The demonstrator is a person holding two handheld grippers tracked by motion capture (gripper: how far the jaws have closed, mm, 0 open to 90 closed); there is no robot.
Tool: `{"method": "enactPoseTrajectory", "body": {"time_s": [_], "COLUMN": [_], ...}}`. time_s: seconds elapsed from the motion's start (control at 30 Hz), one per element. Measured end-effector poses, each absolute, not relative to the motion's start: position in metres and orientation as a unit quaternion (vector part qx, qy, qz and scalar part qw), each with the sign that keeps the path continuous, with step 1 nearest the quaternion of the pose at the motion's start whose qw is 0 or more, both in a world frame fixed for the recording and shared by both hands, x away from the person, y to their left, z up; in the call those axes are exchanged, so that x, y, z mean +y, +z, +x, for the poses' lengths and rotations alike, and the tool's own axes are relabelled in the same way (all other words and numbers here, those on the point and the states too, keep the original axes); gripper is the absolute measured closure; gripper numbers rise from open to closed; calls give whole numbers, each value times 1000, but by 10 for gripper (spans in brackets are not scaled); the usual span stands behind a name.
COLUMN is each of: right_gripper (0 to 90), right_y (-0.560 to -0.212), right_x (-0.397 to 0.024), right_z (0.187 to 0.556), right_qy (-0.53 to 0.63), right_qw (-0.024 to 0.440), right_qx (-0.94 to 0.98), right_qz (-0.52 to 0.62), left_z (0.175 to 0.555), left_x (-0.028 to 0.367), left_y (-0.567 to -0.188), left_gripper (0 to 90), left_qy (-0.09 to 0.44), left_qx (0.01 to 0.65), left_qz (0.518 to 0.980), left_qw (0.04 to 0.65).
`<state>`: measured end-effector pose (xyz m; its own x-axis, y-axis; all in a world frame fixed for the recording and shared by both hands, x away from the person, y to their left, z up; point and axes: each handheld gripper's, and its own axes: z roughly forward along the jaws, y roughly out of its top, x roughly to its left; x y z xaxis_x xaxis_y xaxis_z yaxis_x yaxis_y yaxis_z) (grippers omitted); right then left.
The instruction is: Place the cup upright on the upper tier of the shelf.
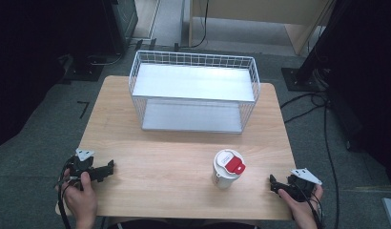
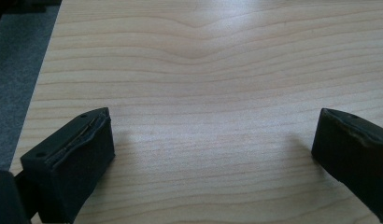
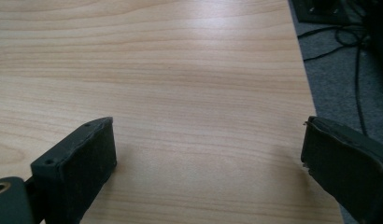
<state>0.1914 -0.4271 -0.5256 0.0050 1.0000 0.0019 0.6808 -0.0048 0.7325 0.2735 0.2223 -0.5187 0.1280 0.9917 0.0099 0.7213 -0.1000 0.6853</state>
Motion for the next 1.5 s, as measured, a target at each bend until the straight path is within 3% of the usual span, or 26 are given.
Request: {"method": "enactPoseTrajectory", "body": {"time_s": [0.23, 1.5], "right_gripper": [93, 102], "right_y": [-525, -505], "right_x": [-422, -368], "right_z": [189, 180], "right_qy": [286, 364], "right_qw": [289, 260], "right_qx": [660, 700], "right_qz": [631, 557], "left_z": [274, 274], "left_x": [222, 222], "left_y": [-519, -519], "left_gripper": [0, 0], "left_qy": [247, 247], "left_qx": [612, 612], "left_qz": [699, 699], "left_qw": [274, 274]}}
